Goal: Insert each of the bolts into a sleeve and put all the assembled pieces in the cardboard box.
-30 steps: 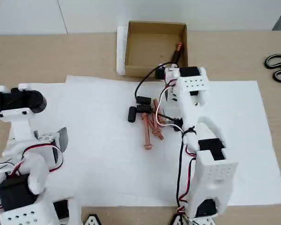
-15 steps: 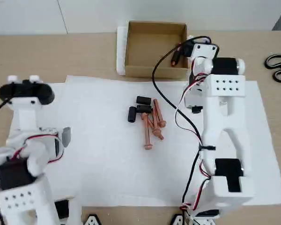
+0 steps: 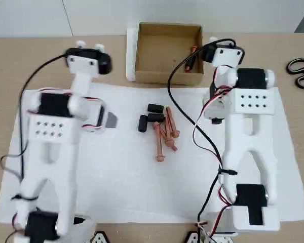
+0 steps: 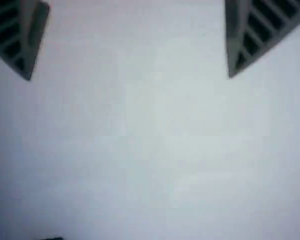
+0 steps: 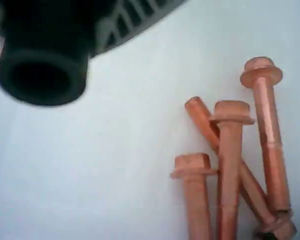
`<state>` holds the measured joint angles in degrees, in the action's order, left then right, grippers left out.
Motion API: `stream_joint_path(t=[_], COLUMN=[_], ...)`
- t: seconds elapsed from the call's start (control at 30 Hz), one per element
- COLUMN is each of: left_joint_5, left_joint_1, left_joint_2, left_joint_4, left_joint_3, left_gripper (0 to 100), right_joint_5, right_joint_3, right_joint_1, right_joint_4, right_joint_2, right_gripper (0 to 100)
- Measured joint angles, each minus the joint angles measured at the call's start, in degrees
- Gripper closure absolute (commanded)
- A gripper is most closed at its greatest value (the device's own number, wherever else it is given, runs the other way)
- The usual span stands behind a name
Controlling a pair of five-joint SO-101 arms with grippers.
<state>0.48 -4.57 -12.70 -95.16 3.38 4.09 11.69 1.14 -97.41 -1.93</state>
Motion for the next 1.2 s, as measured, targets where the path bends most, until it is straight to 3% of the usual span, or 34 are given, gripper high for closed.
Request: stream_joint_path(t=[0.27,0.57,0.9,1.2], left_joint_5=[6.24,10.02,26.99,29.01], left_joint_1=[-8.79,-18.02,-18.64,-18.64], left_joint_2=[12.31,13.63,13.63,13.63], left_joint_4=[1.14,0.53,10.11,17.49], left_joint_3=[-0.35,-0.88,0.79,7.91], left_gripper=[76,76,76,76], right_joint_5=[0.00,0.00,0.00,0.00], right_joint_3=[-0.18,-0.18,-0.18,-0.18], right_joint_1=[-3.87,-3.87,-3.87,-3.87], right_joint_4=[0.00,0.00,0.00,0.00], right_joint_2=[-2.46,-2.46,-2.46,-2.46], right_gripper=[99.5,99.5,99.5,99.5])
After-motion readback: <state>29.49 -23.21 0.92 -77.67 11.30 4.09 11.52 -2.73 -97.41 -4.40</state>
